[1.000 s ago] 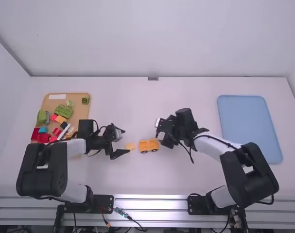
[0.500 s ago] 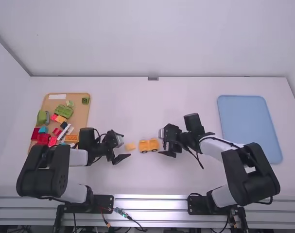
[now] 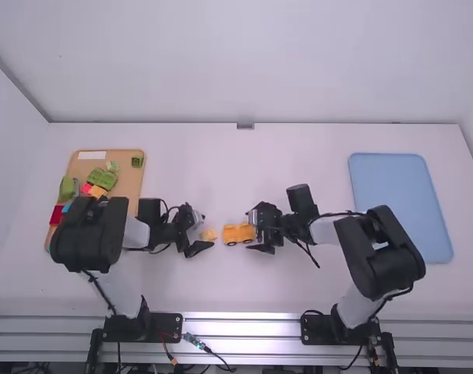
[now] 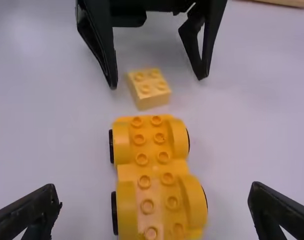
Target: Assemble lego blocks to make yellow taxi
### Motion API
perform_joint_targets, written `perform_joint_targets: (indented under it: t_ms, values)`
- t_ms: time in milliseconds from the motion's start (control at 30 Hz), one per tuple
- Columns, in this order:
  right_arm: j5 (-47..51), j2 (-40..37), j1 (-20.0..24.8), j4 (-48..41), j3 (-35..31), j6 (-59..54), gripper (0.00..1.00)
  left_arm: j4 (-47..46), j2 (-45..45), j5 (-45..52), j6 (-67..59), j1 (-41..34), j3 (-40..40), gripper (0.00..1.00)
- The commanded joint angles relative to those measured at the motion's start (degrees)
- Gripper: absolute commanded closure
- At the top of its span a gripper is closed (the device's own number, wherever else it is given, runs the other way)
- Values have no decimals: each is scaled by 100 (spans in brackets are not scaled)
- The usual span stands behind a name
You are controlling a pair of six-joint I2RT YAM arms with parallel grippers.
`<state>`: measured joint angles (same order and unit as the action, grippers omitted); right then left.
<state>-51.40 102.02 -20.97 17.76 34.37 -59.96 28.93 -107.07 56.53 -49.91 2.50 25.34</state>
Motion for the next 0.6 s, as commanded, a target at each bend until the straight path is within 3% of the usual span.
perform_joint_targets:
  t_ms: [0,200,500,567]
  values:
    - [26,265,-44,81,9,26,1,52,-149,138,-4,-28,70,8]
    - [-50,681,15,107,275,321,1,275,-177,105,0,-28,-76,27]
    - [-129,766,9,107,317,319,1,822,-175,122,103,-33,-382,28]
    - [-129,766,-44,114,310,278,1,837,-175,122,103,-37,-382,32]
